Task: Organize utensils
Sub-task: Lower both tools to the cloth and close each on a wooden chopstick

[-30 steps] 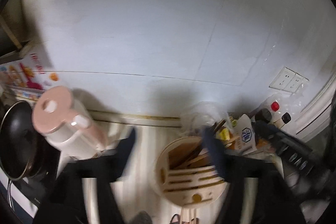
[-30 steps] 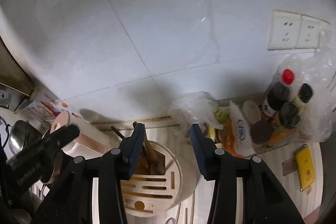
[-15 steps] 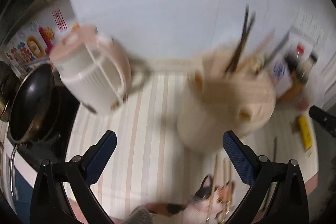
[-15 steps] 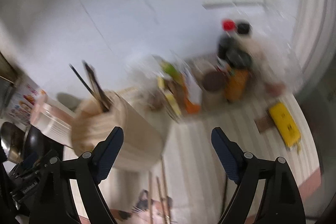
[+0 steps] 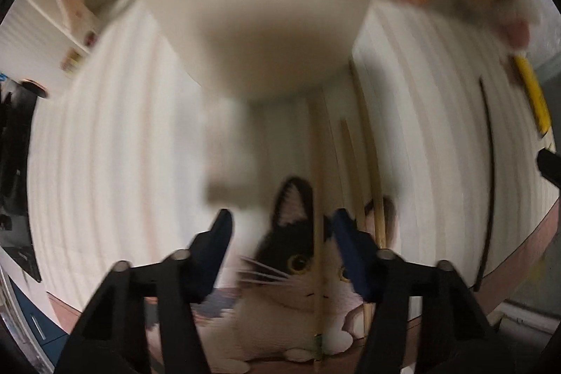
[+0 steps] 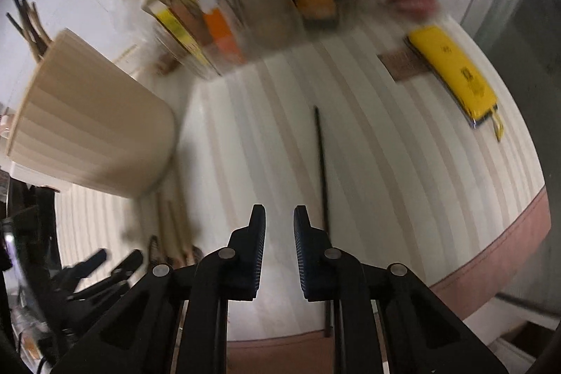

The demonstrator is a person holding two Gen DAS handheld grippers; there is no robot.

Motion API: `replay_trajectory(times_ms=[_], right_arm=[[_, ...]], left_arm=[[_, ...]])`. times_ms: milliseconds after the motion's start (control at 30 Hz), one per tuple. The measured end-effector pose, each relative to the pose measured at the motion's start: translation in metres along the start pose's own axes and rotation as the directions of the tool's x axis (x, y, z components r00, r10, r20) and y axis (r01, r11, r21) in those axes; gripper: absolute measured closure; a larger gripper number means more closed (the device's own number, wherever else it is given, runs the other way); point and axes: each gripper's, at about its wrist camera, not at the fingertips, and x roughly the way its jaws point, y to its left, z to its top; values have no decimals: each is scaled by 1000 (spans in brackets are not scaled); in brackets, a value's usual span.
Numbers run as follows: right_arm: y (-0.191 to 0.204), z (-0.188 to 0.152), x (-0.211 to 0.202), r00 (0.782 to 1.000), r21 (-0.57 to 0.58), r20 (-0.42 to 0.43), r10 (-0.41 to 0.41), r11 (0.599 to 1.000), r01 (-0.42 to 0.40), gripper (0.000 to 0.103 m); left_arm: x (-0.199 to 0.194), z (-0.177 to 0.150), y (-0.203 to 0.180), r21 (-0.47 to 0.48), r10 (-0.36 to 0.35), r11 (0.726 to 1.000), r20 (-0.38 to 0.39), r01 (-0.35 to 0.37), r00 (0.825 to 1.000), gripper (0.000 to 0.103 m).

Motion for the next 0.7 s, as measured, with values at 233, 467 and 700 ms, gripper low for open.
replay_trajectory(times_ms=[233, 467, 700], right_arm=[[13, -12, 29, 992, -39, -106, 67, 997, -71, 85], [79, -22, 74, 971, -157, -214, 110, 977, -146, 85], [120, -31, 103, 976, -317, -216, -27, 948, -44, 96]], left_arm=[[9, -9, 3, 3, 49, 999, 15, -49, 999, 99], [9, -32, 62, -126, 111, 986, -11, -111, 994, 99], [7, -45, 89, -191, 107, 976, -17, -108, 994, 98]])
